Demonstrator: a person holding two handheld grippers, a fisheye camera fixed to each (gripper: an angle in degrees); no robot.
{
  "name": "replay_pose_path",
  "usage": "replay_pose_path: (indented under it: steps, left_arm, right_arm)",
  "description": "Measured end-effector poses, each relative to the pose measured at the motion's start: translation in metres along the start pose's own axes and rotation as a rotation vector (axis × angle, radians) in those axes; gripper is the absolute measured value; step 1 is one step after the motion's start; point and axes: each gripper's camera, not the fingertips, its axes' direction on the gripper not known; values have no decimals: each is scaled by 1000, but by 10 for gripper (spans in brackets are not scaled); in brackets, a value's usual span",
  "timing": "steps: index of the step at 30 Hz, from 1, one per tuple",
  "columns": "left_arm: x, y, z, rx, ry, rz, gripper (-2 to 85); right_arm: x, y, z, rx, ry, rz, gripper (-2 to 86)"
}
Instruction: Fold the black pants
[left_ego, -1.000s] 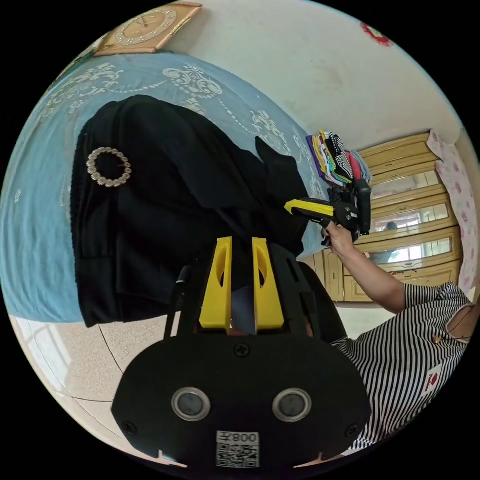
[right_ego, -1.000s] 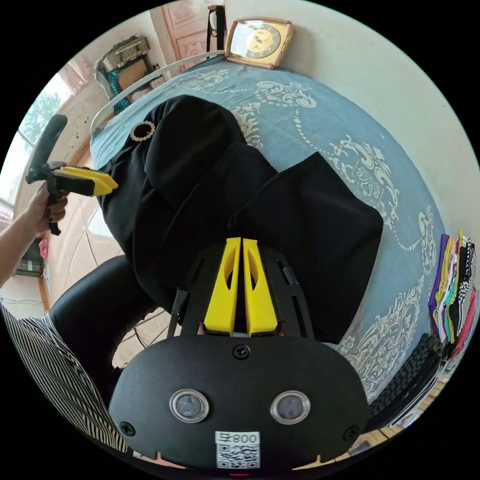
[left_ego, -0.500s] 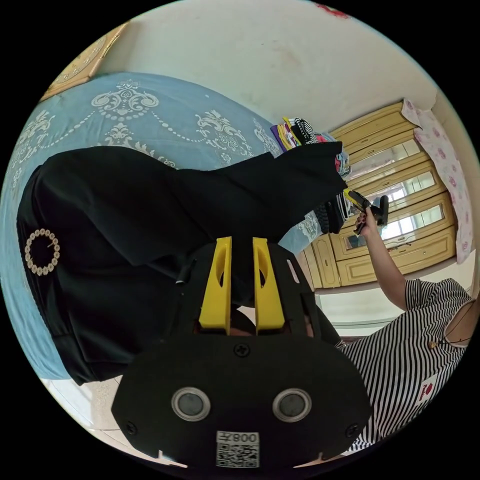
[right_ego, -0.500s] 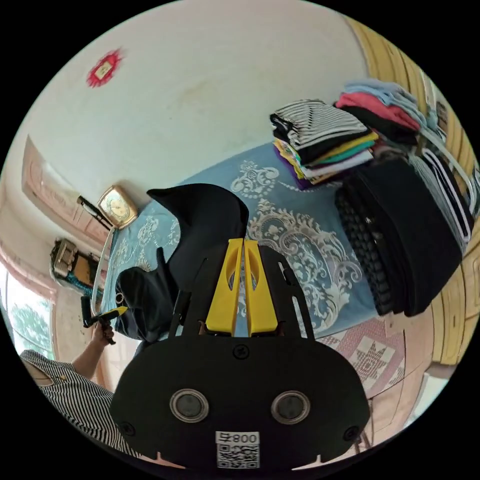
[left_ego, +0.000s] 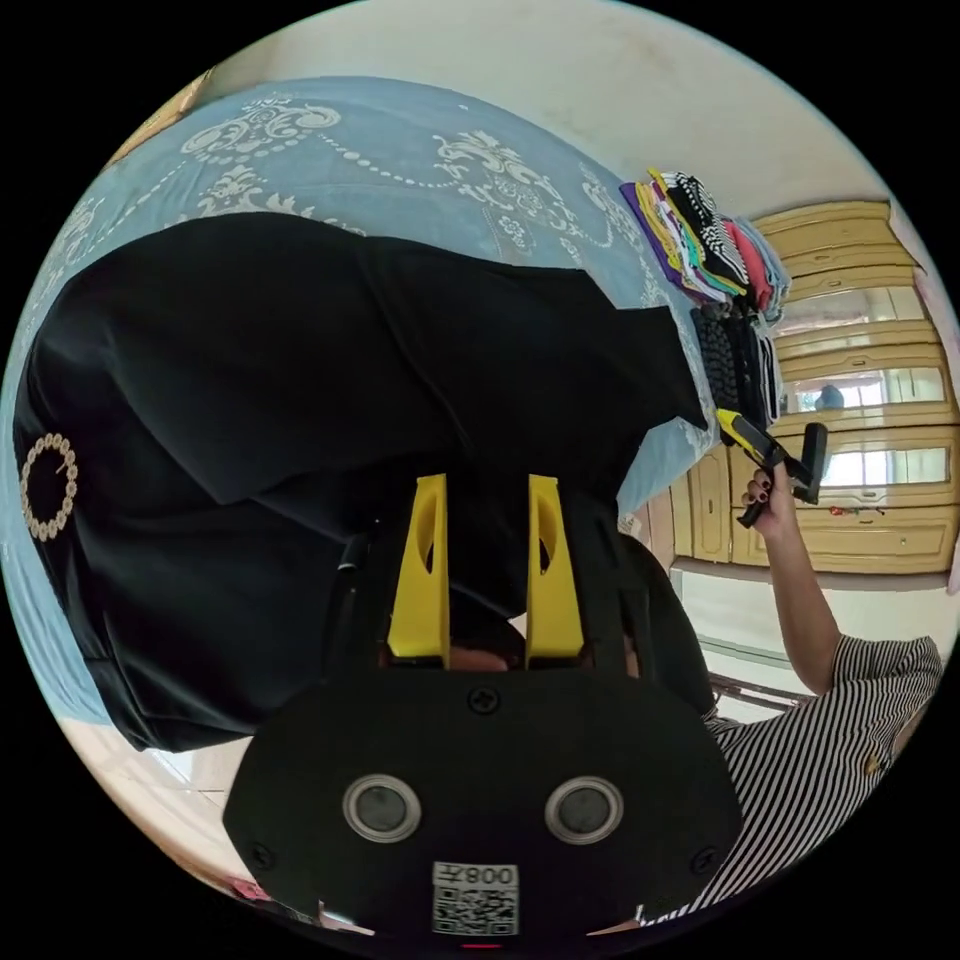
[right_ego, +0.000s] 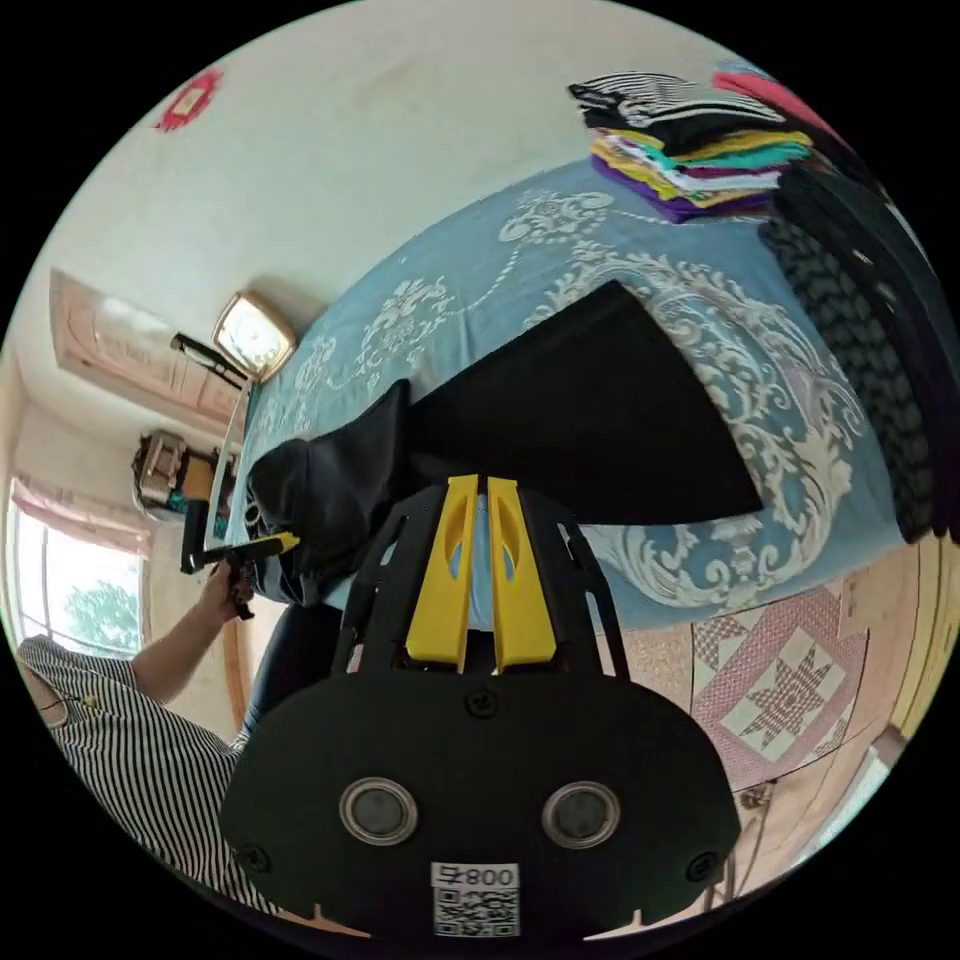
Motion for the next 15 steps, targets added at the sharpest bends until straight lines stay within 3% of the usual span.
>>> replay_pose_path:
  steps: [6,9,11,15]
  left_arm:
    - [22,-10,-16,-3,-12,70,25]
    - [40,-30,-48,66,86,182,20]
    - [56,-62,-82,169,88,260,20]
    - [97,-142,-188,619,192,306,33]
  right_arm:
    - [-10,-12,39,-84,-33,-71,3]
    - [6,-7,35,-64,-34,-45,2]
    - [24,-6,29,-54,-47,-14,2]
    - [44,-9,16,-33,-29,22,11]
